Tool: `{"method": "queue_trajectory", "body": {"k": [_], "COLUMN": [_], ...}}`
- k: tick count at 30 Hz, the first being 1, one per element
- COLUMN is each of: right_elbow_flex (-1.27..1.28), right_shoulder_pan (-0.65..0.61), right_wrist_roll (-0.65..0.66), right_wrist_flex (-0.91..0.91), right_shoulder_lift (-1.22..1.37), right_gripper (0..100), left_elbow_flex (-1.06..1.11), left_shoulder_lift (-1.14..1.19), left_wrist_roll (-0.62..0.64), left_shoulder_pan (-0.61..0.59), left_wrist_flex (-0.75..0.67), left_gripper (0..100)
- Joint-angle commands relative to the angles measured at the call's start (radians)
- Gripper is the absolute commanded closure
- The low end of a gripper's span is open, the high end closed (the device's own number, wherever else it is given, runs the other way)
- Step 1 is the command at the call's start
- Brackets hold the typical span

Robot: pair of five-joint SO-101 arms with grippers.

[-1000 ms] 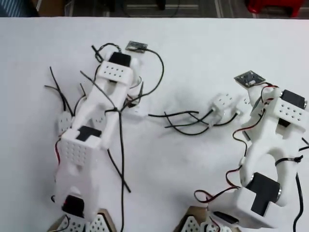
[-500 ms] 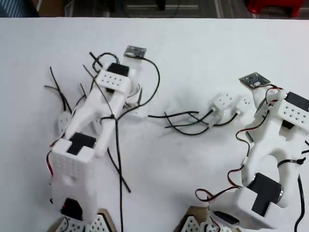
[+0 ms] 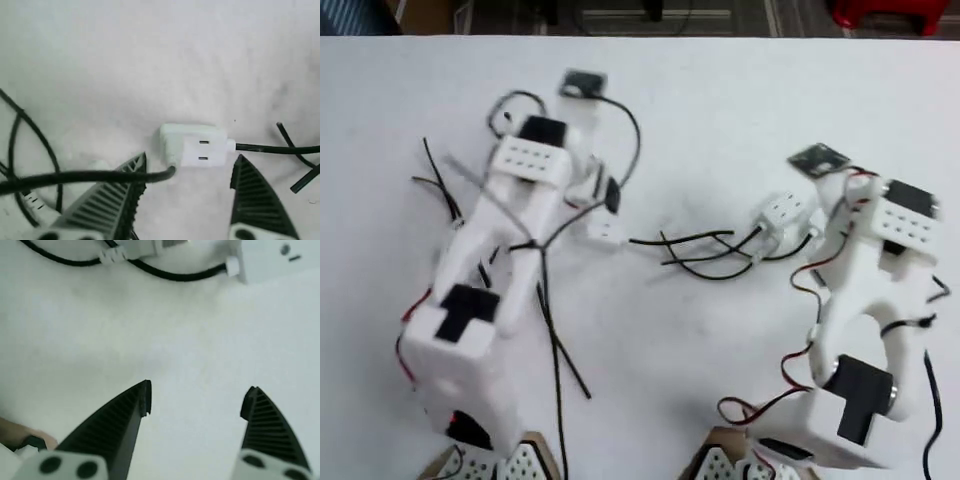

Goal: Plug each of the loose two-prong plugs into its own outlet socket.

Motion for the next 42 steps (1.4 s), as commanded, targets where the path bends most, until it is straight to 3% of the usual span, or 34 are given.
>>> {"method": "queue_trajectory", "body": {"k": [1,5,10,19,27,34,42], "right_elbow_flex": [-0.014,-0.014,-0.014,-0.02,-0.301,-0.672,-0.987], "right_shoulder_pan": [-0.145,-0.328,-0.55,-0.799,-0.866,-0.977,-0.974], "right_wrist_roll": [0.0,-0.089,-0.103,0.068,0.072,0.071,0.066], "right_wrist_flex": [-0.007,-0.008,-0.108,-0.203,-0.236,-0.061,-0.015], "right_shoulder_lift": [-0.05,-0.048,-0.047,0.031,0.361,0.616,0.934], "right_gripper": [71.0,70.9,70.9,70.8,70.8,70.8,71.2], "left_elbow_flex": [-0.012,-0.003,-0.003,-0.003,-0.005,-0.008,-0.008], "left_shoulder_lift": [-0.159,-0.216,-0.179,-0.007,0.008,0.008,0.008], "left_wrist_roll": [0.005,0.061,0.178,0.272,0.295,0.295,0.296], "left_shoulder_pan": [-0.082,-0.214,-0.354,-0.421,-0.461,-0.464,-0.472], "left_wrist_flex": [0.006,0.005,0.005,-0.084,-0.103,-0.103,-0.103], "left_gripper": [72,72,72,72,72,72,72]}}
